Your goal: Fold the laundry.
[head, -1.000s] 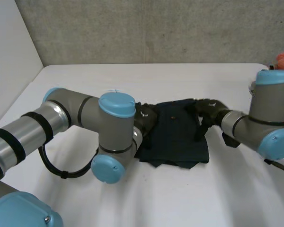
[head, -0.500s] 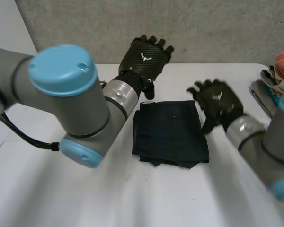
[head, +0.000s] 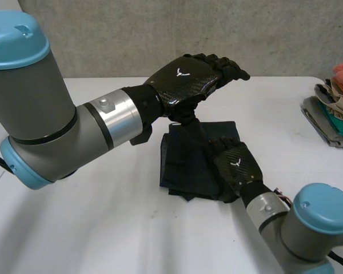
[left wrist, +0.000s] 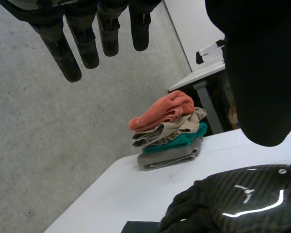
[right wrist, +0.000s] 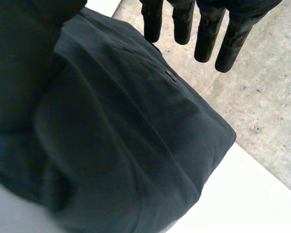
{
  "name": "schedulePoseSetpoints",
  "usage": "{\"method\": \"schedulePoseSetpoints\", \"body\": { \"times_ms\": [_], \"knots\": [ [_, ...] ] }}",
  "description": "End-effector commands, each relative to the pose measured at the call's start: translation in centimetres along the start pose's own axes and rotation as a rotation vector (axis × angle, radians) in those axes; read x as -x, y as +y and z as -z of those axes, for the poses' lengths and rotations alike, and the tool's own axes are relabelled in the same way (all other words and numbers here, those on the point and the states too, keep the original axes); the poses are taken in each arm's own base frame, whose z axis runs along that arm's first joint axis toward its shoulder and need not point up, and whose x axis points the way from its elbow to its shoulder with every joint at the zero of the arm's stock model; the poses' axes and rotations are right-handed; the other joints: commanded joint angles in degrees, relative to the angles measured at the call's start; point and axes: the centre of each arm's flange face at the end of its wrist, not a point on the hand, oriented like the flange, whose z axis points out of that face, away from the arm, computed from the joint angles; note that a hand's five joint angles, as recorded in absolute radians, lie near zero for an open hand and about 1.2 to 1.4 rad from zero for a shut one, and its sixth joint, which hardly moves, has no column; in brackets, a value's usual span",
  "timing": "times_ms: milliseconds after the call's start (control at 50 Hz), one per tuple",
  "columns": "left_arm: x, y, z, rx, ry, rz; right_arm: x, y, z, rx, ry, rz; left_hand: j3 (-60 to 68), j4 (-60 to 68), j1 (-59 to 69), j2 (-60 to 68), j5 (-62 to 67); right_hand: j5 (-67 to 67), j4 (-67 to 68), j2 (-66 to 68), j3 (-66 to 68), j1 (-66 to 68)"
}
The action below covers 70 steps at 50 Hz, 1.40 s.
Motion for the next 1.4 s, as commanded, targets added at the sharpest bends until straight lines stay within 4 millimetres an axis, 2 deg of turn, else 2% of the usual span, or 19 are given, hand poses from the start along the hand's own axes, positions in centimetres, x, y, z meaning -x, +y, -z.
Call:
{"method": "schedulePoseSetpoints", "body": {
  "times_ms": [20,220,460,540,560,580,600,640,660,680,700,840,960,1100,1280,1400],
  "knots": [
    [-0.3,0.0,0.2,0.004,-0.005,-0.005,-0.1,0.3,-3.5,-0.041,0.005,0.015,1.53,1.59,3.07,2.36,1.9,-3.52,-3.45,-1.22,-2.08,1.86],
    [-0.5,0.3,0.3,0.013,-0.003,0.0,-1.3,-1.1,-6.5,-0.099,0.031,0.022,1.52,1.58,3.07,2.36,1.9,14.55,14.62,16.85,15.99,19.93],
    [-0.6,0.5,0.7,0.021,-0.005,0.005,-1.2,0.6,-8.4,0.074,-0.029,-0.017,1.69,1.75,3.23,2.53,2.06,19.76,19.83,22.06,21.2,25.14],
    [-0.6,0.6,0.7,0.024,-0.004,0.007,-1.6,0.2,-8.7,0.067,-0.008,-0.013,1.69,1.75,3.24,2.53,2.07,43.26,43.34,45.56,44.71,48.64],
    [-0.6,0.6,0.7,0.024,-0.004,0.007,-1.8,-0.1,-8.8,0.064,0.006,-0.013,1.69,1.75,3.24,2.53,2.07,55.48,55.55,57.78,56.92,60.86],
    [-0.6,0.6,0.7,0.025,-0.004,0.007,-1.9,-0.2,-8.9,0.062,0.012,-0.012,1.69,1.75,3.24,2.53,2.07,57.76,57.84,60.06,59.21,63.15],
    [-0.6,0.6,0.7,0.025,-0.004,0.007,-2.0,-0.3,-8.9,0.058,0.016,-0.011,1.86,1.92,3.4,2.7,2.23,57.45,57.53,59.75,58.9,62.84],
    [-0.6,0.6,0.7,0.024,-0.006,0.006,-2.3,-1.0,-8.9,0.05,0.024,-0.013,1.86,1.92,3.4,2.7,2.23,45.58,45.65,47.88,47.02,50.96],
    [-0.6,0.5,0.8,0.023,-0.006,0.005,-2.4,-1.2,-8.8,0.047,0.026,-0.014,1.86,1.92,3.4,2.7,2.23,34.19,34.26,36.49,35.63,39.57],
    [-0.6,0.5,0.8,0.021,-0.006,0.004,-2.6,-1.8,-8.5,0.04,0.031,-0.014,1.86,1.92,3.4,2.7,2.23,15.25,15.33,17.55,16.7,20.63],
    [-0.5,0.4,0.8,0.02,-0.008,0.003,-2.6,-2.0,-8.4,0.037,0.032,-0.015,1.86,1.92,3.4,2.7,2.23,9.4,9.48,11.7,10.85,14.78],
    [-0.3,0.5,0.9,0.022,-0.014,0.004,-2.6,-2.3,-6.4,0.099,0.016,-0.061,2.03,2.09,3.57,2.86,2.4,-2.75,-2.68,-0.45,-1.31,2.63],
    [-0.4,0.3,1.2,0.022,-0.012,0.005,-2.0,-1.6,-5.0,0.156,-0.006,-0.074,2.03,2.09,3.57,2.87,2.4,-3.52,-3.45,-1.22,-2.08,1.86],
    [-0.4,0.5,1.3,0.027,-0.012,0.009,-1.8,-1.2,-4.5,0.171,-0.019,-0.077,2.03,2.09,3.57,2.87,2.4,-3.52,-3.45,-1.22,-2.08,1.86],
    [-0.4,0.5,1.3,0.026,-0.012,0.008,-1.4,-0.6,-5.3,0.164,-0.027,-0.065,2.03,2.09,3.57,2.87,2.4,-3.52,-3.45,-1.22,-2.08,1.86],
    [-0.1,0.6,1.3,0.027,-0.019,0.01,-1.6,-0.6,-6.7,0.139,-0.019,-0.054,2.03,2.09,3.57,2.87,2.4,-3.52,-3.45,-1.22,-2.08,1.86]
  ]
}}
